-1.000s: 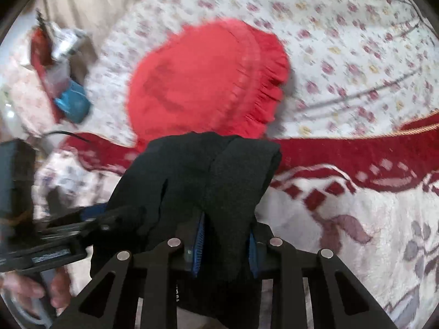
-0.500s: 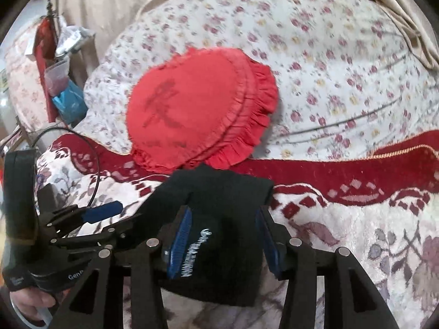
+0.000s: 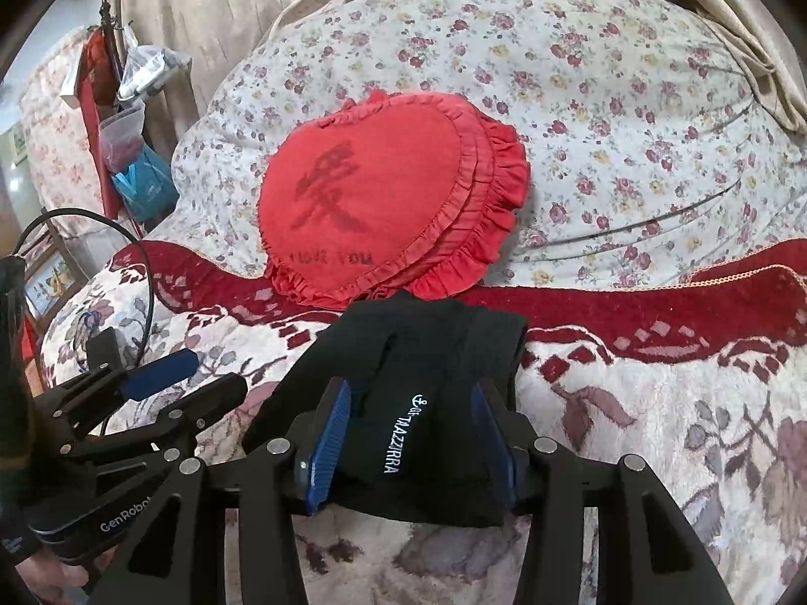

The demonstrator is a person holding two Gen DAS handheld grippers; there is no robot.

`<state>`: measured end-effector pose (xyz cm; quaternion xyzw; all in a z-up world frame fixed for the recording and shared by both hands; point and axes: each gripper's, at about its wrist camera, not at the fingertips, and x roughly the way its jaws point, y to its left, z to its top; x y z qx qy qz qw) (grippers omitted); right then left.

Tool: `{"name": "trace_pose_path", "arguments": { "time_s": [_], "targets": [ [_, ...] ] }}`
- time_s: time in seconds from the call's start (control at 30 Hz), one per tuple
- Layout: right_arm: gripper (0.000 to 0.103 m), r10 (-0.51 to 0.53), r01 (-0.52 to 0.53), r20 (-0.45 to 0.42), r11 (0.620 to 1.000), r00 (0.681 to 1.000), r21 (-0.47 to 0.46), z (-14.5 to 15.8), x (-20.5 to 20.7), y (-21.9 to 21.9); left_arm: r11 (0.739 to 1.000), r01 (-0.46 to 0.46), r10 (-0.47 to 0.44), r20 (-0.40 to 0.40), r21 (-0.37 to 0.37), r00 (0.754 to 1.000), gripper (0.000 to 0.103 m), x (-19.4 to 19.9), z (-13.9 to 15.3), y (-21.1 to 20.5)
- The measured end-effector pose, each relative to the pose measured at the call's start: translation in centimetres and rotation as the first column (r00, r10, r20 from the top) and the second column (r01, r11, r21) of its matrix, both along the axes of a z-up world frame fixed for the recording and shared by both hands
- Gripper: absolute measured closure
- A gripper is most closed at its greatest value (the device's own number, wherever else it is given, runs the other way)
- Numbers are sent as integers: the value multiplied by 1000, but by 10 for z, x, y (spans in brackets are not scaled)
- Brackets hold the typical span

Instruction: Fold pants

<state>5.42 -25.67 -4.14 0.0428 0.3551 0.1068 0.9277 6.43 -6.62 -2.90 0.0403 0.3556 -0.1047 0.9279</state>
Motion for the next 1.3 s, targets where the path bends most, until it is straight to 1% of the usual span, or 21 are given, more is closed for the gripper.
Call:
{"name": "trace_pose_path", "arguments": {
  "time_s": [0.47,0.53,0.67,0.7,0.73,0.8,1.07,1.3],
  "targets": [
    [54,10,-10,-7,1000,1000,5,2,-4,6,1000,-25,25,5,7,1000,54,-8,6,4],
    [54,10,-10,-8,1000,1000,4,2,-4,6,1000,-25,25,8,8,1000,52,-8,7,4],
    [54,12,-12,-9,1000,1000,4,2,-4,6,999,-29,29,9,16,1000,52,-7,6,4],
    [54,13,-13,-10,1000,1000,4,1,-4,6,999,-35,35,8,20,999,50,-7,6,4],
    [54,13,-13,-10,1000,1000,4,1,-4,6,999,-38,38,8,23,999,45,-7,6,5],
    [54,12,-12,-11,1000,1000,4,1,-4,6,999,-33,33,7,10,999,40,-8,7,6],
    [54,16,-16,-14,1000,1000,1,-1,-3,7,999,-33,33,5,5,999,40,-8,7,7],
    [54,8,-8,-19,1000,1000,4,-3,-3,6,999,-41,41,-10,-26,999,40,-9,6,10]
  ]
}}
